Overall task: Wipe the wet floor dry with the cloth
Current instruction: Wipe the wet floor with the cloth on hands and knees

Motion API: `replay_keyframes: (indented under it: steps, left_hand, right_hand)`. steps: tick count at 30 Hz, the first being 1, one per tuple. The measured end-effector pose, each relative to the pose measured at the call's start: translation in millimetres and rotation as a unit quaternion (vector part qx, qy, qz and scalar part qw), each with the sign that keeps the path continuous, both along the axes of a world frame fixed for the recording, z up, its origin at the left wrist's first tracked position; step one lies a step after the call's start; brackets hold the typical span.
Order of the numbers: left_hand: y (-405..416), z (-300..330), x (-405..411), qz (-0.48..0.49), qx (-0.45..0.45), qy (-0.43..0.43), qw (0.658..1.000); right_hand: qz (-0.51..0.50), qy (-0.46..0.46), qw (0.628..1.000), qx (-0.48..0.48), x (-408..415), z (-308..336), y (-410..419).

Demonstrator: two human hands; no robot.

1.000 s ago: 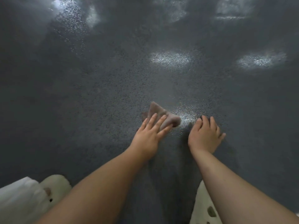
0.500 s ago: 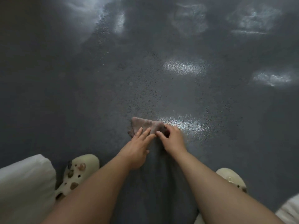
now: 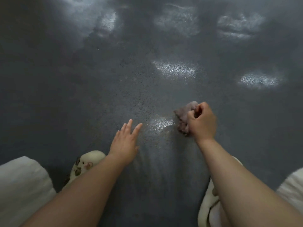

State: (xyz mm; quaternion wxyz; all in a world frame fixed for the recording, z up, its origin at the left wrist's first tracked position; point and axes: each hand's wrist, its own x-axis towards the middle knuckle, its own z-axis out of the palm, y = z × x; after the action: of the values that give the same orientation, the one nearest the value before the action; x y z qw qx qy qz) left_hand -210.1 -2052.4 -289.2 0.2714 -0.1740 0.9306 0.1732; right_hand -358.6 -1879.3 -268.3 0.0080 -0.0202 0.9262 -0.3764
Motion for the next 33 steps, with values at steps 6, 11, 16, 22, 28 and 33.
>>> replay_keyframes:
  steps: [6,11,16,22,28,33]
  left_hand:
    - [-22,4,14,0.016,-0.013,-0.019,1.000]
    - [-30,1,16,0.020,-0.013,-0.044,0.999]
    - [-35,-4,5,0.026,-0.043,-0.086,0.995]
    - [-33,-11,-6,0.017,-0.034,-0.159,0.987]
    - [-32,-21,-1,0.013,-0.039,-0.150,0.988]
    - [-32,-24,-1,0.013,-0.043,-0.139,0.989]
  right_hand:
    - [0.334,-0.177,0.879,0.291,50,-24,-16]
    - [0.226,-0.054,0.952,0.200,71,-35,-36]
    - [0.189,-0.161,0.909,0.335,44,-54,-32]
    - [0.169,-0.147,0.900,0.373,46,-81,4]
    - [-0.144,-0.203,0.914,0.320,4,-89,55]
    - [-0.224,-0.261,0.898,0.275,-9,-88,37]
